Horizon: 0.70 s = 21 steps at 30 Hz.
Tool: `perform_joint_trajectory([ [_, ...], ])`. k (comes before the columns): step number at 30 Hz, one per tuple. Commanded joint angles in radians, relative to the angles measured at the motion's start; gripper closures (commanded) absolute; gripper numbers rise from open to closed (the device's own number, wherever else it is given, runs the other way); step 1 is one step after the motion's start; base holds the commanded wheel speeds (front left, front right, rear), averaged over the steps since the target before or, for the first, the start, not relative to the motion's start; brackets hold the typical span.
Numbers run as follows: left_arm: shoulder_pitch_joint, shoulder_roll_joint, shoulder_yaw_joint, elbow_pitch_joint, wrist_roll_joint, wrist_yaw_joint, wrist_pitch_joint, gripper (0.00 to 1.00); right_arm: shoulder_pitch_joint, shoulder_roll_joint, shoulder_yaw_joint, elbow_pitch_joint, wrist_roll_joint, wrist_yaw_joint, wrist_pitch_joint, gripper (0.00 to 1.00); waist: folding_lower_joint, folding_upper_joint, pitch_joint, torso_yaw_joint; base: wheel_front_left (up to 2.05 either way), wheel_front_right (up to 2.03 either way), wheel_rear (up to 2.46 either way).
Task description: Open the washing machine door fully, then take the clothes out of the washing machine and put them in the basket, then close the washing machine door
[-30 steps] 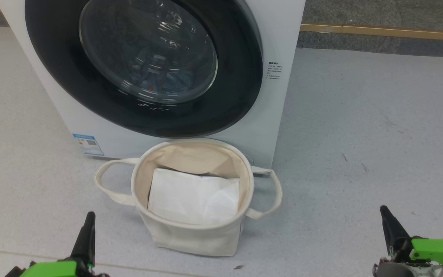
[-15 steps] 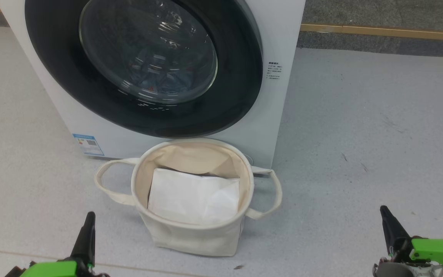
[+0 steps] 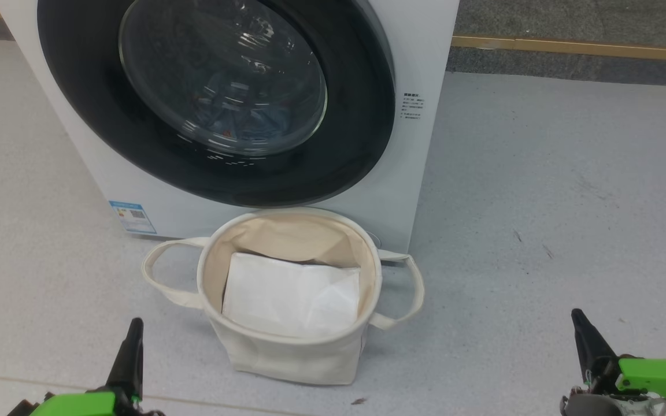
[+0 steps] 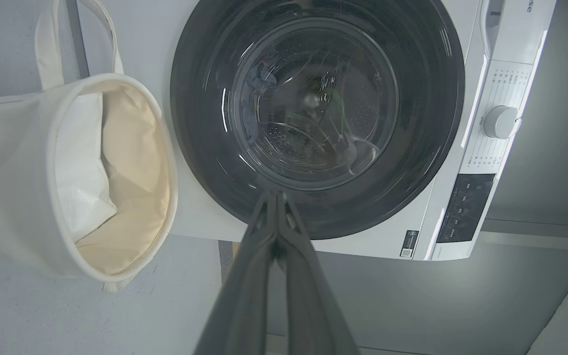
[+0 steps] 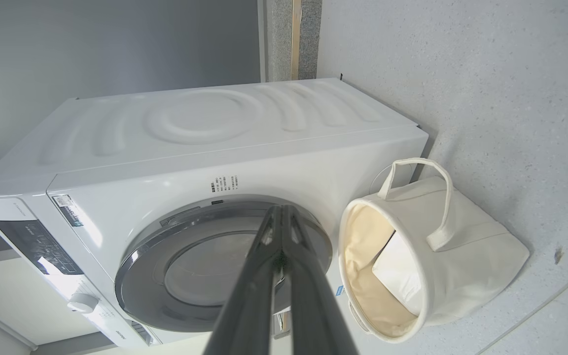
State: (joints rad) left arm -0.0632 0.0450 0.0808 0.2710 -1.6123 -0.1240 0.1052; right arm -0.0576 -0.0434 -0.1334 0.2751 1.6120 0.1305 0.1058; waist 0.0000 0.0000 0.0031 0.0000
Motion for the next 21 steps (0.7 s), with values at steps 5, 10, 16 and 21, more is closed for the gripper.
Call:
perform_joint_trajectory([
  [5, -0.045, 0.005, 0.033, -0.026, 0.003, -0.007, 0.008, 1.00, -0.050, -0.007, 0.020, -0.030, -0.003, 0.000, 0.007, 1.00, 0.0000, 0.0000, 0.000, 0.000, 0.00, 0.00, 0.00],
  [10, -0.045, 0.005, 0.033, -0.026, 0.003, -0.007, 0.008, 1.00, -0.050, -0.007, 0.020, -0.030, -0.003, 0.000, 0.007, 1.00, 0.0000, 0.0000, 0.000, 0.000, 0.00, 0.00, 0.00],
  [16, -0.045, 0.005, 0.033, -0.026, 0.003, -0.007, 0.008, 1.00, -0.050, -0.007, 0.020, -0.030, -0.003, 0.000, 0.007, 1.00, 0.0000, 0.0000, 0.000, 0.000, 0.00, 0.00, 0.00],
  [21, -0.045, 0.005, 0.033, -0.026, 0.003, -0.007, 0.008, 1.00, -0.050, -0.007, 0.020, -0.030, -0.003, 0.000, 0.007, 1.00, 0.0000, 0.0000, 0.000, 0.000, 0.00, 0.00, 0.00],
])
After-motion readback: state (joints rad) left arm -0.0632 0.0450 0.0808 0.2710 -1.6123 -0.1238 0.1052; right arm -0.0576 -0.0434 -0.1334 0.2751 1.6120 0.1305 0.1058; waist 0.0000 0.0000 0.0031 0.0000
